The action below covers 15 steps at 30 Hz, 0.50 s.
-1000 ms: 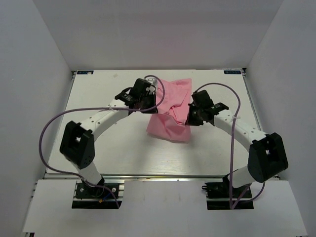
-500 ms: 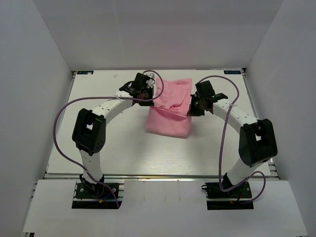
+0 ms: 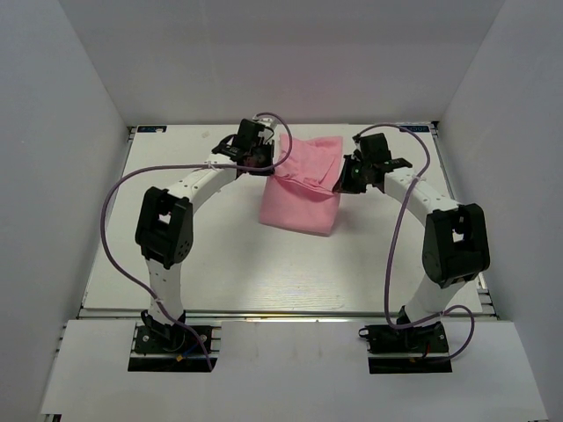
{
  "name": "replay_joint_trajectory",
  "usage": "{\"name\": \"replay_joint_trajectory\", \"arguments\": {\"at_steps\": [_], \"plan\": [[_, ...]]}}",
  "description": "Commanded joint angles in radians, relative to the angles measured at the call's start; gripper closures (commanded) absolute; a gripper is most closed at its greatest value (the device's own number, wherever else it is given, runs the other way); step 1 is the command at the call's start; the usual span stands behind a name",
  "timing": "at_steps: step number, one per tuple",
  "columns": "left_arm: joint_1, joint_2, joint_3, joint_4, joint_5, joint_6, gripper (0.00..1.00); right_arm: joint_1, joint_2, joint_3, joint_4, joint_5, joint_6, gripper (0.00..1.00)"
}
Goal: Fold and stack the t-shirts
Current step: Fold the folded rectangular tshirt in 1/3 of the way
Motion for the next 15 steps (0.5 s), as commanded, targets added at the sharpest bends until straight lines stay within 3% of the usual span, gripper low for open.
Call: {"name": "replay_joint_trajectory", "arguments": {"at_steps": [1, 15], "plan": [[0.014, 0.005, 0.058, 0.04, 0.011, 0.019, 1.0, -0.017, 0.021, 0.048, 0.049, -0.043, -0.023, 1.0], [0.042, 0.168, 0.128, 0.117, 0.022, 0.0, 0.97, -0.062, 0.176, 0.125, 0.124, -0.069, -0.023, 1.0]]}}
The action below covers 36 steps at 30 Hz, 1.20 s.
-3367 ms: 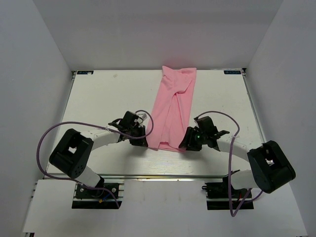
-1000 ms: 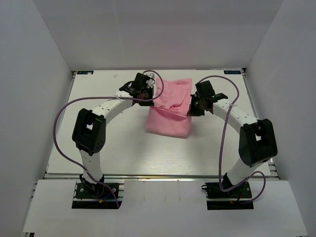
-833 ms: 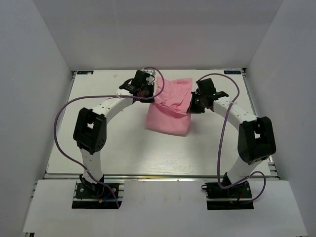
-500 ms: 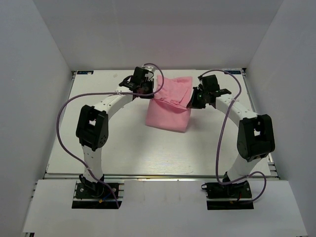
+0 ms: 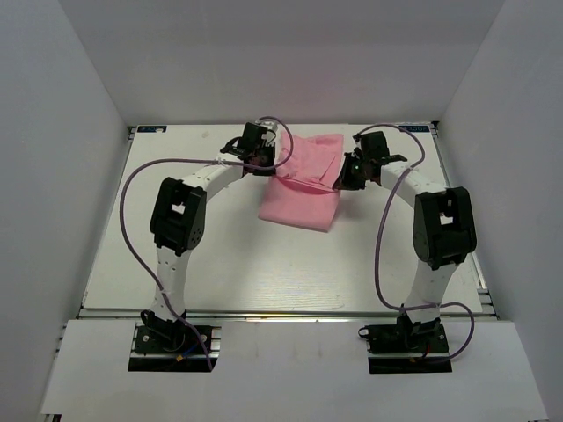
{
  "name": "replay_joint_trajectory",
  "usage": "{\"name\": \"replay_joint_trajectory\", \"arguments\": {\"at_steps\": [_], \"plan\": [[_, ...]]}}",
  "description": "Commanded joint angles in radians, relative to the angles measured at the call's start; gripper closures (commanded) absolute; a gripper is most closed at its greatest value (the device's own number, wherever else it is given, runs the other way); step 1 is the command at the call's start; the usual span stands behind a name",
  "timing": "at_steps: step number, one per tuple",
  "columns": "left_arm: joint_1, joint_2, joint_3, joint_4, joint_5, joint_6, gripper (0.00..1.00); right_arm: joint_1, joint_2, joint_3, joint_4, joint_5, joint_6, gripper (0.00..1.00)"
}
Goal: Fold and stack the t-shirts
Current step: Fold the folded rectangular tshirt in 1/3 of the way, then grab one side of the 2/3 rectangular tshirt with both arms
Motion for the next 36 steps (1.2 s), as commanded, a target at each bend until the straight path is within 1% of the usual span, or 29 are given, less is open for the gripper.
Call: {"name": "replay_joint_trajectory", "arguments": {"at_steps": [1, 2, 3, 4, 5, 6, 7, 8, 11, 12, 14, 15, 18, 20, 24, 27, 33, 34, 35, 36], "plan": [[0.012, 0.028, 0.074, 0.037, 0.013, -0.009, 0.88, -0.013, 0.029, 0.054, 0.079, -0.018, -0.004, 1.0], [0.012, 0.037, 0.074, 0.048, 0.013, -0.018, 0.82, -0.016, 0.05, 0.058, 0.098, -0.019, -0.006, 0.94], [0.012, 0.037, 0.074, 0.048, 0.013, -0.018, 0.72, -0.019, 0.06, 0.074, 0.106, -0.019, -0.009, 0.87], [0.021, 0.049, 0.098, 0.048, 0.013, -0.027, 0.27, -0.019, 0.067, 0.08, 0.115, -0.024, -0.019, 0.77], [0.021, 0.05, 0.109, 0.048, 0.022, -0.027, 0.08, -0.023, 0.09, 0.1, 0.129, -0.025, -0.027, 0.65], [0.021, 0.059, 0.123, 0.039, 0.012, -0.036, 0.0, -0.026, 0.098, 0.129, 0.126, -0.025, -0.03, 0.42], [0.021, 0.059, 0.144, 0.039, 0.012, -0.036, 0.0, -0.026, 0.101, 0.153, 0.125, -0.046, -0.042, 0.29], [0.03, 0.045, 0.145, 0.028, 0.012, -0.036, 0.0, -0.034, 0.101, 0.164, 0.126, -0.054, -0.042, 0.1], [0.03, 0.005, 0.137, 0.028, 0.003, -0.036, 0.0, -0.036, 0.072, 0.196, 0.094, -0.077, -0.061, 0.1], [0.03, -0.037, 0.12, 0.028, 0.003, -0.036, 0.0, -0.028, 0.032, 0.181, 0.085, -0.068, -0.082, 0.1], [0.03, -0.088, 0.027, 0.048, 0.012, -0.036, 0.0, -0.028, 0.001, 0.149, 0.082, -0.074, -0.084, 0.1], [0.03, -0.139, -0.048, 0.072, 0.029, -0.036, 0.0, -0.028, -0.041, 0.114, 0.082, -0.091, -0.088, 0.1], [0.03, -0.197, -0.169, 0.085, 0.056, -0.036, 0.0, -0.026, -0.091, 0.026, 0.067, -0.096, -0.107, 0.1], [0.03, -0.237, -0.211, 0.085, 0.075, -0.036, 0.0, -0.022, -0.132, -0.035, 0.048, -0.097, -0.113, 0.1], [0.012, -0.272, -0.32, 0.073, 0.095, -0.013, 0.0, -0.005, -0.178, -0.118, 0.02, -0.113, -0.128, 0.1], [0.012, -0.282, -0.363, 0.054, 0.13, -0.024, 0.0, 0.013, -0.212, -0.224, 0.019, -0.12, -0.102, 0.1], [0.012, -0.3, -0.441, 0.073, 0.121, -0.024, 0.0, 0.047, -0.203, -0.3, 0.057, -0.157, -0.059, 0.1], [0.012, -0.3, -0.441, 0.073, 0.121, -0.024, 0.03, 0.059, -0.2, -0.305, 0.072, -0.163, -0.049, 0.1], [0.012, -0.3, -0.441, 0.073, 0.121, -0.024, 0.03, 0.062, -0.183, -0.311, 0.074, -0.171, -0.038, 0.11], [0.012, -0.291, -0.441, 0.073, 0.121, -0.024, 0.05, 0.067, -0.18, -0.316, 0.085, -0.171, -0.029, 0.12]]}}
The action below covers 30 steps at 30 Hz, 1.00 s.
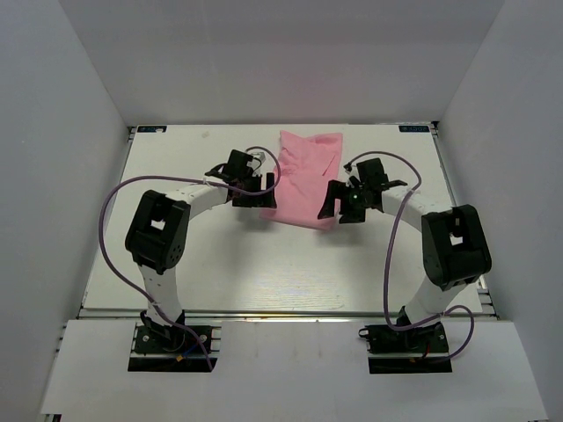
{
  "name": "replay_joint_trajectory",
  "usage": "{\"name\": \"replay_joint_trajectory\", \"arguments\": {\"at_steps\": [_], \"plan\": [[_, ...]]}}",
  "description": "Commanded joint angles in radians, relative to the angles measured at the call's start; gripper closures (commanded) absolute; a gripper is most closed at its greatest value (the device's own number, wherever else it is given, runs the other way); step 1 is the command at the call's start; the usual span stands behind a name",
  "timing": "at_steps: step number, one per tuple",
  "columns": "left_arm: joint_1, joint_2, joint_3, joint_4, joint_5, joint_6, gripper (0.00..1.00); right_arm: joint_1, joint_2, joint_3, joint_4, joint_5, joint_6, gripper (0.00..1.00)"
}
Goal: Fold and stack the t-shirts
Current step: Grab one side of the 2/3 rectangular tshirt with both arms
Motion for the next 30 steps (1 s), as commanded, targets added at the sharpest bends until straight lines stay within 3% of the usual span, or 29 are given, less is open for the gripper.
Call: {"name": "replay_joint_trajectory", "arguments": {"at_steps": [1, 5, 14, 17, 18, 21, 23, 26, 27, 28, 29, 30], "plan": [[-0.002, -0.062, -0.001, 0.019, 0.018, 0.003, 0.08, 0.027, -0.001, -0.006, 0.061, -0.041, 0.04, 0.12], [-0.002, -0.024, -0.001, 0.019, 0.018, 0.003, 0.24, 0.038, 0.005, -0.046, 0.099, -0.021, 0.092, 0.22], [-0.002, 0.019, -0.001, 0.028, 0.066, 0.012, 0.42, 0.039, 0.025, -0.084, 0.145, 0.054, 0.127, 0.32], [-0.002, 0.039, -0.011, 0.038, 0.084, 0.012, 0.5, 0.039, 0.049, -0.072, 0.167, 0.049, 0.129, 0.44], [-0.002, 0.039, -0.011, 0.038, 0.098, 0.012, 0.57, 0.038, 0.054, -0.061, 0.164, 0.042, 0.137, 0.47], [-0.002, 0.051, -0.011, 0.047, 0.116, 0.022, 0.67, 0.041, 0.086, -0.046, 0.173, 0.037, 0.14, 0.51], [-0.002, 0.061, -0.011, 0.056, 0.129, 0.022, 0.68, 0.039, 0.095, -0.044, 0.178, 0.037, 0.14, 0.54], [-0.002, 0.061, -0.011, 0.065, 0.148, 0.022, 0.88, 0.042, 0.108, -0.04, 0.182, 0.037, 0.138, 0.71], [-0.002, 0.061, -0.02, 0.065, 0.148, 0.022, 0.99, 0.041, 0.102, -0.044, 0.185, 0.04, 0.137, 0.78], [-0.002, 0.061, -0.02, 0.065, 0.148, 0.022, 1.0, 0.039, 0.089, -0.049, 0.192, 0.037, 0.14, 0.84], [-0.002, 0.061, -0.032, 0.065, 0.158, 0.022, 1.0, 0.042, 0.086, -0.052, 0.184, 0.032, 0.135, 0.99], [-0.002, 0.03, -0.032, 0.065, 0.158, 0.022, 1.0, 0.042, 0.068, -0.059, 0.178, 0.032, 0.132, 1.0]]}}
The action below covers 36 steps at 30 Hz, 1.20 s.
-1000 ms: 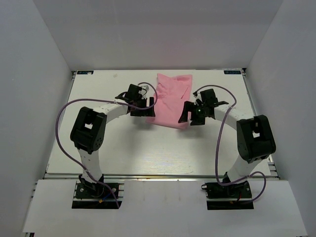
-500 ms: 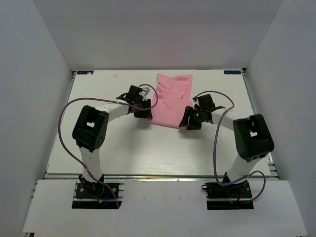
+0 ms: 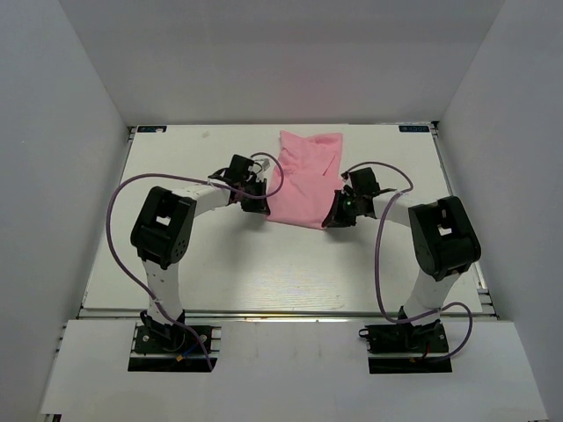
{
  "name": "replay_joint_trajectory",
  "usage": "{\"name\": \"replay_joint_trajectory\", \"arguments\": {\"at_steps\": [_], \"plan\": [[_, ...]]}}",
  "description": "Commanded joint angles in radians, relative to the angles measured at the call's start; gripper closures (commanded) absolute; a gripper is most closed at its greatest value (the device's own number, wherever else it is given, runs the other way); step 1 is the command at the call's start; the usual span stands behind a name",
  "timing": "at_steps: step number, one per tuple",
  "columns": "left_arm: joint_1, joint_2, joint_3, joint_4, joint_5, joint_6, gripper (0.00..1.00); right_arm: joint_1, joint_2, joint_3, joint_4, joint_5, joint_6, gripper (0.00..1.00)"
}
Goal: Fold and stack the t-shirts
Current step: Grab one side of the 2/3 rectangular tshirt with both arms, then fold the long partially folded tshirt into a neat square
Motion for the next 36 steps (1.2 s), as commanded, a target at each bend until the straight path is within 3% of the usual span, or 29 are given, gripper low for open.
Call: {"name": "replay_joint_trajectory", "arguments": {"at_steps": [1, 6, 12, 15, 20, 26, 36], "plan": [[-0.002, -0.044, -0.034, 0.02, 0.036, 0.006, 1.0, 0.007, -0.035, 0.001, -0.009, 0.004, -0.009, 1.0], [-0.011, -0.196, -0.177, 0.02, 0.105, -0.051, 1.0, 0.021, -0.204, -0.098, -0.101, -0.01, -0.029, 1.0], [-0.04, -0.464, -0.318, -0.118, 0.167, -0.101, 1.0, 0.056, -0.475, -0.203, -0.309, -0.045, -0.029, 1.0], [-0.062, -0.581, -0.34, -0.175, 0.211, -0.111, 1.0, 0.073, -0.57, -0.198, -0.433, -0.089, -0.029, 1.0], [-0.062, -0.735, -0.26, -0.272, 0.181, -0.111, 1.0, 0.081, -0.689, -0.105, -0.471, -0.148, -0.021, 1.0], [-0.062, -0.721, -0.157, -0.315, 0.086, -0.153, 1.0, 0.076, -0.661, -0.045, -0.399, -0.253, -0.003, 1.0], [-0.042, -0.625, -0.058, -0.31, -0.098, -0.209, 1.0, 0.07, -0.538, -0.12, 0.081, -0.548, 0.219, 1.0]]}}
